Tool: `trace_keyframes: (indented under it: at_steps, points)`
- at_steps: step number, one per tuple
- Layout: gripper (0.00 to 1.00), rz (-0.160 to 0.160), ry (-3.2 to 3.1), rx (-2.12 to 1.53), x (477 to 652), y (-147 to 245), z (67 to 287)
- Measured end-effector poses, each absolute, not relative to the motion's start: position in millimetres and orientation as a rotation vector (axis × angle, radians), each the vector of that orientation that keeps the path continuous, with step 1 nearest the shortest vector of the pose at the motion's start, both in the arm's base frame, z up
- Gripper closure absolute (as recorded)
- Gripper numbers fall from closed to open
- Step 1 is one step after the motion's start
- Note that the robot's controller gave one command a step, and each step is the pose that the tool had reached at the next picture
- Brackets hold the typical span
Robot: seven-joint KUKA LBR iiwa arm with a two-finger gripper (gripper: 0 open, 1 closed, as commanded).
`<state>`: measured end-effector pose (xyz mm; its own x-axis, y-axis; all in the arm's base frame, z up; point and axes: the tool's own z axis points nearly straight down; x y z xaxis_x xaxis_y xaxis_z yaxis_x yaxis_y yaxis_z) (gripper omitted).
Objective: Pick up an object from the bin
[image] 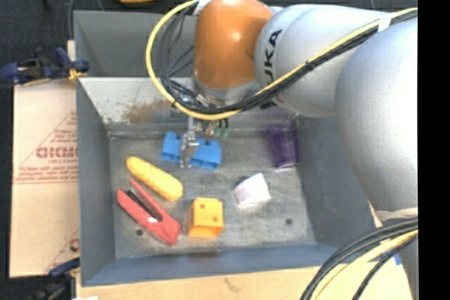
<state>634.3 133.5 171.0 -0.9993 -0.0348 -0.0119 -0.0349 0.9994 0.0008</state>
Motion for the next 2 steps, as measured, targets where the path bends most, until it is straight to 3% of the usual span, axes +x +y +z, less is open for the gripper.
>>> trace_keyframes:
  at_steps: [1, 2]
  points:
    - [0.0, 0.001, 3.138, -0.065, 592.2, 122, 135]
    - [0.0, 0.003, 3.136, -0.06, 569.0, 135, 90]
